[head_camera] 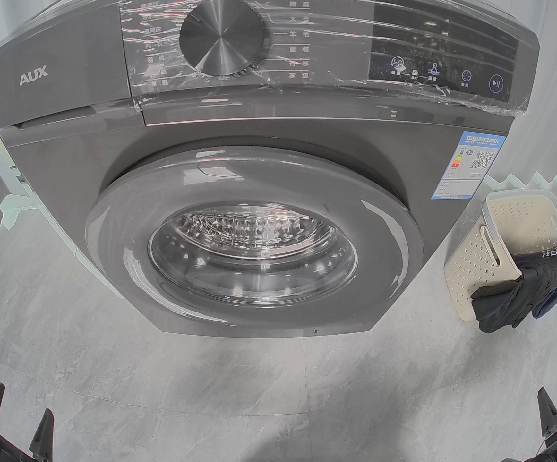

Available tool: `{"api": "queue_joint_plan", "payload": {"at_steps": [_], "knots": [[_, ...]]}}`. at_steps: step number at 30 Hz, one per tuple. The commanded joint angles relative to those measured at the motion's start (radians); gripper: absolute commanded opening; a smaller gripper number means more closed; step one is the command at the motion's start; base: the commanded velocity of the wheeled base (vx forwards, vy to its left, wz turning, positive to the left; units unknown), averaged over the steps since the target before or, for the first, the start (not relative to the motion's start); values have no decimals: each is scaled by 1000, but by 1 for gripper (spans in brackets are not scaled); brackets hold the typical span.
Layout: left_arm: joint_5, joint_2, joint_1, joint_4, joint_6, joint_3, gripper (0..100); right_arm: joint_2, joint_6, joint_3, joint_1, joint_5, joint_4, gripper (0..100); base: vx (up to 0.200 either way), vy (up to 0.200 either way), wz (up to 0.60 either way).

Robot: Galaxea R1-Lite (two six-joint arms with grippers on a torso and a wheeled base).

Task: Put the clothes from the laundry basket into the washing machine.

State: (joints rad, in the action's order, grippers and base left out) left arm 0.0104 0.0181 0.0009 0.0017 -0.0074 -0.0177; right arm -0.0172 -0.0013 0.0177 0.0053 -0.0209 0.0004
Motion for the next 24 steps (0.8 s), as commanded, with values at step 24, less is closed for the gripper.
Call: {"api": "queue_joint_plan", "payload": {"at_steps": [24], "knots": [[-1,-18,1,0,0,16,100,17,-11,-18,-2,-2,0,100,0,75,0]]}}
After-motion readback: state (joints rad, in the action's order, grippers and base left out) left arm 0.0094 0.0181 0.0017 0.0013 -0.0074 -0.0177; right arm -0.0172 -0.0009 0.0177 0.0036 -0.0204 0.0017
